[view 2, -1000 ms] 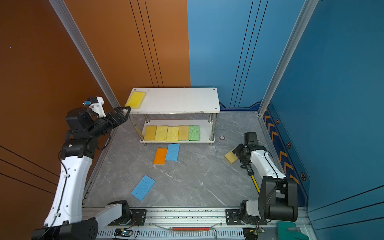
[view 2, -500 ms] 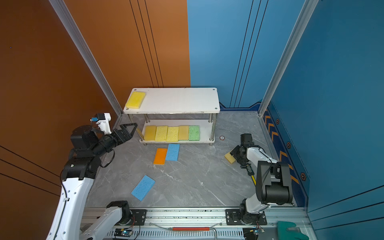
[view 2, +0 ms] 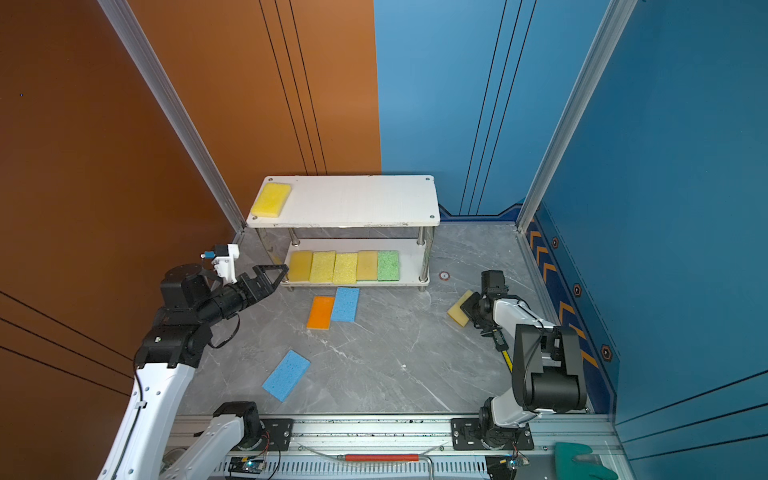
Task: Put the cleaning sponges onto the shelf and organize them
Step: 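Lift the pale yellow sponge with the right gripper toward the left gripper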
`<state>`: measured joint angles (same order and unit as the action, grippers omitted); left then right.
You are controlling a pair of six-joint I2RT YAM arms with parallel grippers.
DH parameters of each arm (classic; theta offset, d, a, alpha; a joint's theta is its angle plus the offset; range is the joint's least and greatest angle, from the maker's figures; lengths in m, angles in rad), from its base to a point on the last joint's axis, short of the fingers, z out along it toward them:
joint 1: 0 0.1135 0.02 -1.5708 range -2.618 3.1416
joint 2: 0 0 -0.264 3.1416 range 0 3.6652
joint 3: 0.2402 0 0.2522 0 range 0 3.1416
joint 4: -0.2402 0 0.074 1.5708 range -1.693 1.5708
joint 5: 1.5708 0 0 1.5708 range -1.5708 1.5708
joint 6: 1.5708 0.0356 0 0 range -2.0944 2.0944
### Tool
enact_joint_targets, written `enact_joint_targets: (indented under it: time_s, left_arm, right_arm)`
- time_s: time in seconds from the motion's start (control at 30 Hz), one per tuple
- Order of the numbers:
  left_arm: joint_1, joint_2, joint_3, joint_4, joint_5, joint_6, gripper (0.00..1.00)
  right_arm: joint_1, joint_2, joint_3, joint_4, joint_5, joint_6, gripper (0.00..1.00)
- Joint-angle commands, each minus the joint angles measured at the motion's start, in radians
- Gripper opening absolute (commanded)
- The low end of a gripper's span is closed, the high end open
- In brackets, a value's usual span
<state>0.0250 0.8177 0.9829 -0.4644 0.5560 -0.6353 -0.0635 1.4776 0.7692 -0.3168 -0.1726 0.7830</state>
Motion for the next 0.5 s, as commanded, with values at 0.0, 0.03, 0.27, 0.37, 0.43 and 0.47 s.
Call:
enact_joint_targets:
  time_s: [0.0,0.03,0.27,0.37,0.43,0.47]
  left_arm:
    - [-0.008,-0.011,-0.007,0.0,0.078,-0.015,0.98]
    - [-0.009,-0.011,-0.004,0.0,0.087,-0.017,0.98]
    - [-0.01,-0.009,0.022,0.042,0.142,-0.021,0.98]
    - [-0.01,-0.006,0.035,0.096,0.189,-0.05,0.98]
    - [-0.011,0.002,0.041,0.137,0.229,-0.072,0.98]
    - [-0.013,0.008,0.041,0.157,0.245,-0.083,0.98]
  right_arm:
    - [0.01,-0.179,0.012,-0.085,0.075,-0.027,0.0]
    - [0.015,-0.242,0.025,-0.11,0.109,-0.033,0.0]
    - [0.065,-0.556,0.227,-0.213,0.221,-0.121,0.0]
    - [0.11,-0.592,0.355,-0.223,0.188,-0.182,0.0]
    - [0.16,-0.576,0.446,-0.221,0.111,-0.231,0.0]
    - [0.185,-0.559,0.486,-0.217,0.058,-0.252,0.0]
